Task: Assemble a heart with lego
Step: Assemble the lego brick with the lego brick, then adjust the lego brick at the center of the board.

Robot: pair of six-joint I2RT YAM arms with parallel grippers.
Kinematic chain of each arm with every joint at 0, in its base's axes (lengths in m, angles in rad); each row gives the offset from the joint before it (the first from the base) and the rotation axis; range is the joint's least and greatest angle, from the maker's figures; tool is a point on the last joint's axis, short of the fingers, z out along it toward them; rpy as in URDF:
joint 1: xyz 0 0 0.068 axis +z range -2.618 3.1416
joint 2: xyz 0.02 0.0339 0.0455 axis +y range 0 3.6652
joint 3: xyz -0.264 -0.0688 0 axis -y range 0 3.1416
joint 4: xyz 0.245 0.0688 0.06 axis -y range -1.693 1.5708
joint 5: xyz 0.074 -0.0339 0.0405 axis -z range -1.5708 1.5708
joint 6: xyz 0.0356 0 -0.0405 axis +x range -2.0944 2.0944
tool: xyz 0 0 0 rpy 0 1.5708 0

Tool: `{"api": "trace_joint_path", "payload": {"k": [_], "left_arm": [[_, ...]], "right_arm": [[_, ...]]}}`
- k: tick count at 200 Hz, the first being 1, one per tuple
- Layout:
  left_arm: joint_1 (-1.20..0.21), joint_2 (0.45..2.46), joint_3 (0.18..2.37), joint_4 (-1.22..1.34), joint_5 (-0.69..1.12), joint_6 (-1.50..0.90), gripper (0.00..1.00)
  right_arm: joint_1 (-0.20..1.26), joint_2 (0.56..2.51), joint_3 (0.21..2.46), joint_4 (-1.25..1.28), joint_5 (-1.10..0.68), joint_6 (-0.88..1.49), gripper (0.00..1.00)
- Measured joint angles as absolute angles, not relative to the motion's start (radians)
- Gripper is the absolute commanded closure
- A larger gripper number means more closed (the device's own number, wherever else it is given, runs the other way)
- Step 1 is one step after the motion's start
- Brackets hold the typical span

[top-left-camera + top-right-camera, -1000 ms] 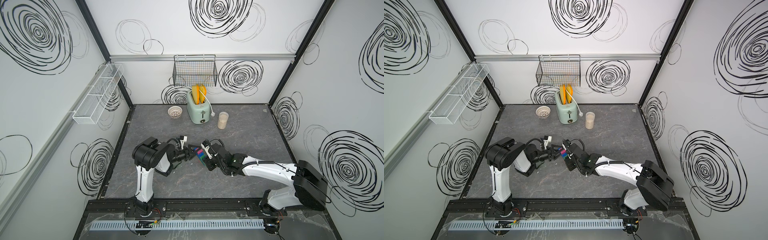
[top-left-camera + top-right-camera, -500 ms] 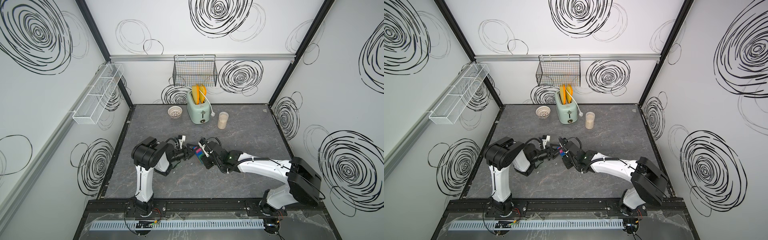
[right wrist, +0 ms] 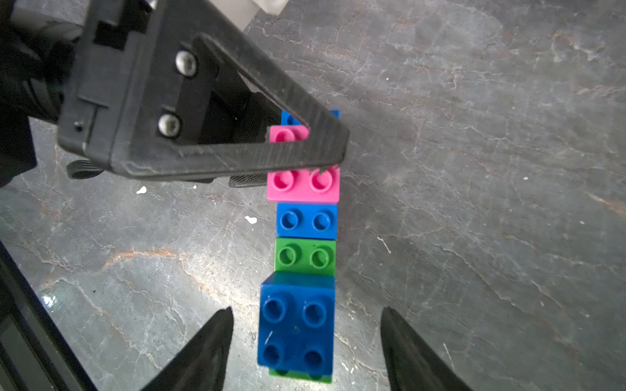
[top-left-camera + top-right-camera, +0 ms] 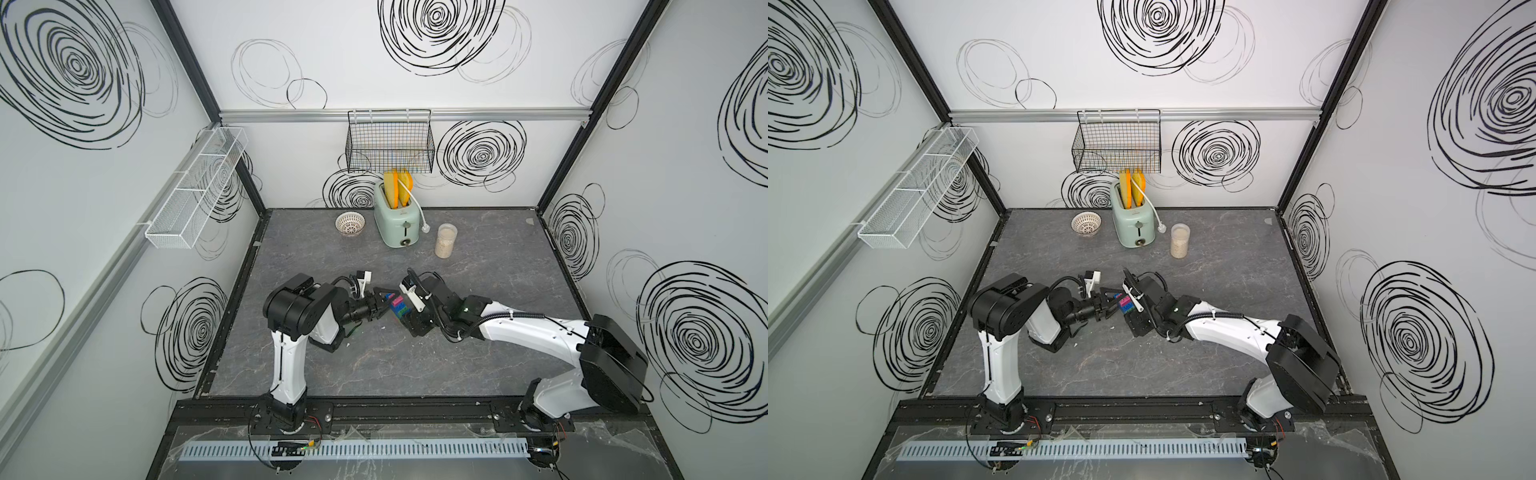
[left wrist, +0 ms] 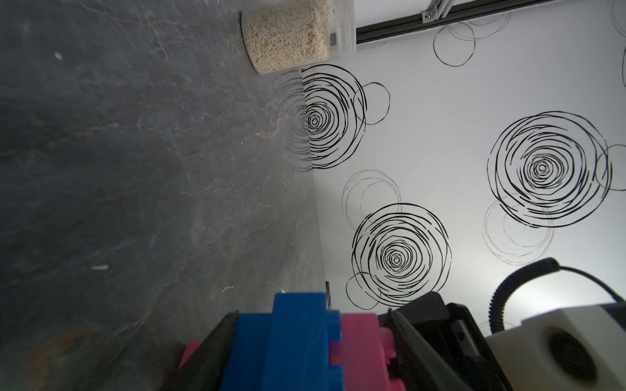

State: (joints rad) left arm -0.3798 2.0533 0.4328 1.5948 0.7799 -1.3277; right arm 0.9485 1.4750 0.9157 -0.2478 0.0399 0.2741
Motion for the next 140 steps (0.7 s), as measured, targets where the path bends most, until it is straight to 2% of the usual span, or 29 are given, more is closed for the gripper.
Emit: {"api": "trace_joint_path", "payload": {"k": [94,140], "left_arm": [[-0.380,2.053,0.432,1.595,0.780,-1.328,0.49],[-0.380,2.053,0.432,1.595,0.780,-1.328,0.45]], "right_arm": [[0.940,1.633,1.003,-0.243,0.027,0.253,0.25],[0.939,1.657,1.007,-0.239,0.038,0.254,0.34]]}}
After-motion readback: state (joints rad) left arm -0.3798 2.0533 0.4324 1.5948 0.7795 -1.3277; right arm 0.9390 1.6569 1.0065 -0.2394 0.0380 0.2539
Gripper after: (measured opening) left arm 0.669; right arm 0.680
